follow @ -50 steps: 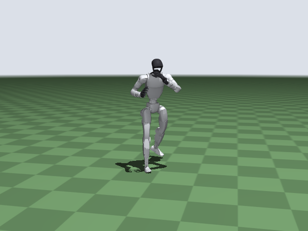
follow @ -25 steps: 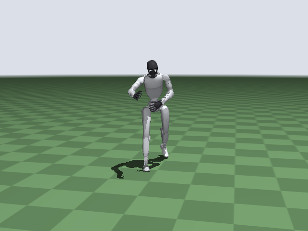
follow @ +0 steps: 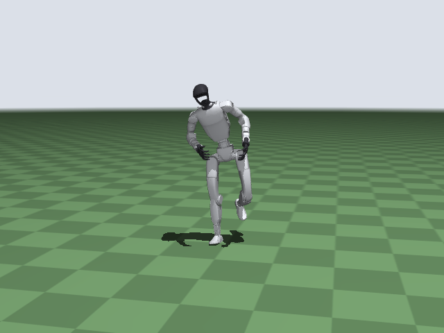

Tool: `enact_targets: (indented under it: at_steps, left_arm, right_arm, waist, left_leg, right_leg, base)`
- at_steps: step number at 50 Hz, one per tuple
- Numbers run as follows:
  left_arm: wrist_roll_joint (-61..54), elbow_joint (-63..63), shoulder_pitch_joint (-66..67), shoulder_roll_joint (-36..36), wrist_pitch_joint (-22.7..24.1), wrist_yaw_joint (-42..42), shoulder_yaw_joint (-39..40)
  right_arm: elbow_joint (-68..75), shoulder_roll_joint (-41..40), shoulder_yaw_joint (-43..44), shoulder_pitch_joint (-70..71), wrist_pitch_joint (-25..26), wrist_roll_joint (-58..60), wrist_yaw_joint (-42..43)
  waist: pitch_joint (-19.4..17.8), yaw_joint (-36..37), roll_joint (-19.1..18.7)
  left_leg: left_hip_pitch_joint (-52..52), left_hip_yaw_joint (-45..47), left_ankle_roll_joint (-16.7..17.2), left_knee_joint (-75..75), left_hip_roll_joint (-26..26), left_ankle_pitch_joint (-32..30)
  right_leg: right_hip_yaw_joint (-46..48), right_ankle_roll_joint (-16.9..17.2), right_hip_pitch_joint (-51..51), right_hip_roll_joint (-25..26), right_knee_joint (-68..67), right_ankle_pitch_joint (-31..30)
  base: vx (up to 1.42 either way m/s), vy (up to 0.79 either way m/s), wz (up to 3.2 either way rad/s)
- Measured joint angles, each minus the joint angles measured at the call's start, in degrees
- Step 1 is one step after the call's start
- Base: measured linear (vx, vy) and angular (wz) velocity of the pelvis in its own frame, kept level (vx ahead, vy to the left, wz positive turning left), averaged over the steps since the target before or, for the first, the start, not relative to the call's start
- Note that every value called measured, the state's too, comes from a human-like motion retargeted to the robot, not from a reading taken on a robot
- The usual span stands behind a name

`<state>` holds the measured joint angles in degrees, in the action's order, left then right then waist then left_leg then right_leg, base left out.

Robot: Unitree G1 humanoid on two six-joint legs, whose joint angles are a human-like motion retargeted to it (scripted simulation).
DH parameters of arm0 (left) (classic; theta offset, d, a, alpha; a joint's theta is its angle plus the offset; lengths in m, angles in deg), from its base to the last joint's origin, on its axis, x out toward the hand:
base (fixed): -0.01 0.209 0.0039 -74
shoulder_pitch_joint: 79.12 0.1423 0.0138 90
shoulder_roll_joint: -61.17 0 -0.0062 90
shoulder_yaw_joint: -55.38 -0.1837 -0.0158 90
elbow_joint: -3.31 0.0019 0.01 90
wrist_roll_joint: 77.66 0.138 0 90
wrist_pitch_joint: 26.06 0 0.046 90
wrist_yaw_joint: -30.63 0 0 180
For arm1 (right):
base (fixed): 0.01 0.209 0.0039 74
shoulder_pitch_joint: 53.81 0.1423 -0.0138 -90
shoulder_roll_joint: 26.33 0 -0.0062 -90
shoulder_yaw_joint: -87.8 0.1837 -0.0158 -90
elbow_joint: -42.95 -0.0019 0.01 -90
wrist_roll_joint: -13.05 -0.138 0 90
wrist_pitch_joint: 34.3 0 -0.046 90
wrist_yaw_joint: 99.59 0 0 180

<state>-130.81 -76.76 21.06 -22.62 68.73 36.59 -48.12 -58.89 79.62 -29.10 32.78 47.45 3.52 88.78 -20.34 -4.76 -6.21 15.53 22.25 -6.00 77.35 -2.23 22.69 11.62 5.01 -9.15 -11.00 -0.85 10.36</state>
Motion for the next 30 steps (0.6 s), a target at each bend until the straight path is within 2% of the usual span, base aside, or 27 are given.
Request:
enact_targets:
  at_steps: [4, 7, 11, 14, 16, 19, 21, 22, 23, 24, 25, 27, 28, 30]
  left_arm:
    - [-1.17, -3.5, 2.1, -2.03, 3.08, -4.22, 4.45]
    - [-6.78, -10.47, 2.83, -4.21, 6.09, -6.36, 8.88]
    - [-10.55, -21.53, 1.1, -1.86, 10.09, -8.7, 11.77]
    - [-14.58, -29.53, -1.04, 4.24, 12.62, -10.16, 12.5]
    - [-17.36, -34.72, 0.01, 7.19, 13.22, -8.66, 13.19]
    - [-19.06, -39.66, 1.09, 9.7, 12.96, -6.52, 13.14]
    - [-19.13, -40.8, -0.83, 10.04, 11.68, -5.46, 11.87]
    - [-19.08, -40.72, -1.98, 9.63, 10.92, -4.98, 10.79]
    - [-19.09, -40.01, -2.84, 8.62, 10.31, -4.64, 9.37]
    - [-17.67, -39.37, -2.98, 7.28, 9.0, -4.02, 8.28]
    - [-15.54, -38.76, -2.76, 5.77, 7.34, -3.26, 7.35]
    - [-9.85, -36.79, -1.05, 1.55, 4.92, -3.85, 7.16]
    - [-5.86, -35.78, 0.24, -0.61, 4.08, -4.95, 7.69]
    - [3.81, -34.03, 3.39, -4.15, 3.32, -8.48, 9.19]
  right_arm:
    - [0.42, 0.9, -0.09, 6.41, 0.68, -1.26, -2.1]
    - [-0.74, -0.61, 1.45, 9.15, 0.59, -0.96, -2.09]
    - [-5.53, -3.14, 4.12, 9.28, 0.17, -4.49, -0.82]
    - [-10.88, -4.63, 6.29, 9.4, 0.12, -10.98, -0.24]
    - [-14.07, -5.61, 5.82, 8.53, -0.3, -11.26, -0.64]
    - [-16.78, -6.28, 4.2, 7.7, -0.67, -11.12, -2.14]
    - [-17.09, -6.75, 4.2, 8.25, -0.67, -11.36, -3.38]
    - [-16.8, -7.09, 4.21, 8.42, -0.49, -11.21, -3.85]
    - [-16.09, -7.52, 3.88, 8.22, -0.03, -10.61, -3.94]
    - [-15.55, -7.9, 4.14, 7.94, 0.09, -10.18, -4.82]
    - [-15.1, -8.27, 4.69, 7.63, 0.03, -9.84, -6.08]
    - [-13.64, -8.89, 4.55, 7.82, 0.97, -7.65, -6.15]
    - [-12.92, -9.18, 4.15, 8.18, 1.47, -6.48, -5.58]
    - [-11.55, -10.09, 2.75, 8.92, 2.2, -4.49, -3.69]
  waist:
    - [0.49, 2.86, 4.89]
    - [0.21, 6.44, 8.57]
    - [-5.85, 11.56, 12.1]
    - [-8.09, 14.87, 18.56]
    - [-9.11, 15.34, 21.71]
    - [-9.45, 14.8, 24.95]
    - [-9.45, 14.07, 24.65]
    - [-9.45, 14.18, 23.89]
    - [-9.45, 15.17, 22.73]
    - [-8.97, 14.76, 22.08]
    - [-8.25, 13.66, 21.68]
    - [-6.98, 13.73, 19.17]
    - [-6.81, 14.66, 17.57]
    - [-7.86, 18.45, 11.92]
  left_leg:
    - [18.23, 1.37, -0.28, 21.53, 1.44, 9.2]
    - [35.97, 2.05, 2.8, 37.35, -1.92, 12.26]
    - [53.77, 0.1, 10.63, 49.57, -10.85, 11.58]
    - [68.39, -0.19, 13.75, 51.2, -19.13, 9.34]
    - [73.52, -0.38, 15.48, 48.27, -25.15, 7.94]
    - [74.43, 2.57, 14.6, 39.82, -36.05, 4.01]
    - [74.21, 4.85, 13.34, 30.58, -41.34, -3.44]
    - [72.72, 5.91, 11.73, 24.01, -42.09, -6.59]
    - [68.65, 7.12, 7.47, 15.09, -40.8, -6.79]
    - [67.2, 6.54, 11.24, 6.71, -38.33, -14.08]
    - [67.06, 5.08, 19.02, -1.4, -35.27, -24.92]
    - [58.04, 3.98, 21.0, -24.95, -29.17, -31.81]
    - [51.19, 4.73, 21.0, -37.39, -28.17, -33.14]
    - [33.09, 9.24, 21.0, -61.51, -30.81, -32.95]
  right_leg:
    - [-7.64, 1.39, 4.38, -3.91, -1.63, 1.72]
    - [-13.43, 2.71, 5.92, -7.09, -4.16, 2.83]
    - [-19.45, 2.73, 15.08, -12.82, -4.44, 2.83]
    - [-22.95, 4.34, 15.72, -20.98, -11.94, 9.97]
    - [-24.48, 5.43, 19.08, -25.84, -14.45, 12.43]
    - [-25.26, 5.96, 24.88, -31.3, -16.86, 15.5]
    - [-25.27, 5.15, 26.51, -31.49, -18.42, 17.6]
    - [-25.64, 5.26, 27.01, -31.2, -18.64, 18.16]
    - [-26.73, 6.58, 27.47, -31.08, -18.07, 17.87]
    - [-26.66, 6.27, 28.13, -31.5, -17.45, 18.19]
    - [-26.01, 5.14, 28.89, -32.18, -16.81, 18.82]
    - [-28.28, 6.7, 27.92, -32.57, -14.47, 17.68]
    - [-30.83, 7.51, 26.88, -32.58, -13.11, 16.83]
    - [-38.55, 8.26, 25.36, -30.03, -10.13, 14.71]
  base:
    - [0.22, 0.07, -1.86]
    - [0.17, 0.05, -1.8]
    - [0.23, 0.1, -1.85]
    - [0.34, 0.16, -1.27]
    - [0.33, 0.17, -1.25]
    - [0.31, 0.17, -1.1]
    - [0.27, 0.18, -0.48]
    - [0.27, 0.23, -0.73]
    - [0.22, 0.25, -0.75]
    - [0.13, 0.25, -0.46]
    - [0.07, 0.26, -0.22]
    - [0.1, 0.3, -0.89]
    - [0.18, 0.3, -2.12]
    - [0.27, 0.3, -3.3]
